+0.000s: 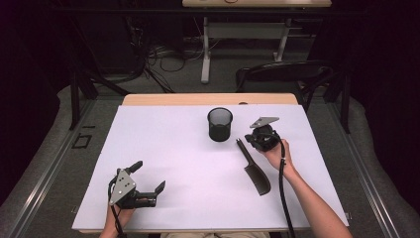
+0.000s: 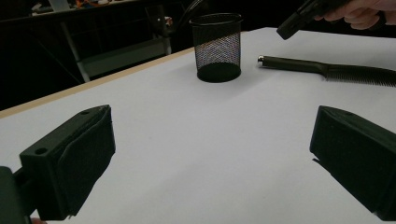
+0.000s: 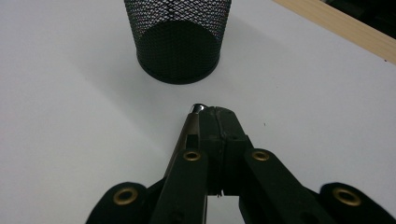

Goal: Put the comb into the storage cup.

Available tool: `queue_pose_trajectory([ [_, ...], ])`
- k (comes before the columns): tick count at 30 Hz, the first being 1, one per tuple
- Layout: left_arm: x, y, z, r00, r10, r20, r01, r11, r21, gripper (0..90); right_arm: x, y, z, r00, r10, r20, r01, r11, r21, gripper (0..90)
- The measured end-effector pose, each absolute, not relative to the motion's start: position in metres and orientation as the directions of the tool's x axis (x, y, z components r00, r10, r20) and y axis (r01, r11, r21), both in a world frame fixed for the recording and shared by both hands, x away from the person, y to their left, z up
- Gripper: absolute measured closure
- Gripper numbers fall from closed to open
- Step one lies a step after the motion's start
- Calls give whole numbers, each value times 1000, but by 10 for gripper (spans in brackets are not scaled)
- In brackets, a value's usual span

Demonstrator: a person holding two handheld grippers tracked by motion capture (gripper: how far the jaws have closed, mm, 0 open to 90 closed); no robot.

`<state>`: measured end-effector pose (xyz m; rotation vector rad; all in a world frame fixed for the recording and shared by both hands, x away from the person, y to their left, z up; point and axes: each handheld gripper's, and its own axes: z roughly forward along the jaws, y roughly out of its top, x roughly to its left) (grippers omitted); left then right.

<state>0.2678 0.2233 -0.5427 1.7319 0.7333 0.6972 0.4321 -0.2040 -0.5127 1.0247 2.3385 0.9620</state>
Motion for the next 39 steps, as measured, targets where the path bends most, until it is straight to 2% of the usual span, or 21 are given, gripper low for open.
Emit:
queue_pose_trajectory([
  [17,268,223,-543,640,762,97,135,-237,962,1,462,-191,-530,-632,769,-96,563,541,625,900],
  [39,269,223,-543,639,763,96,137,-236,962,1,470,-179,-542,-654,748,-110,576,587,569,900],
])
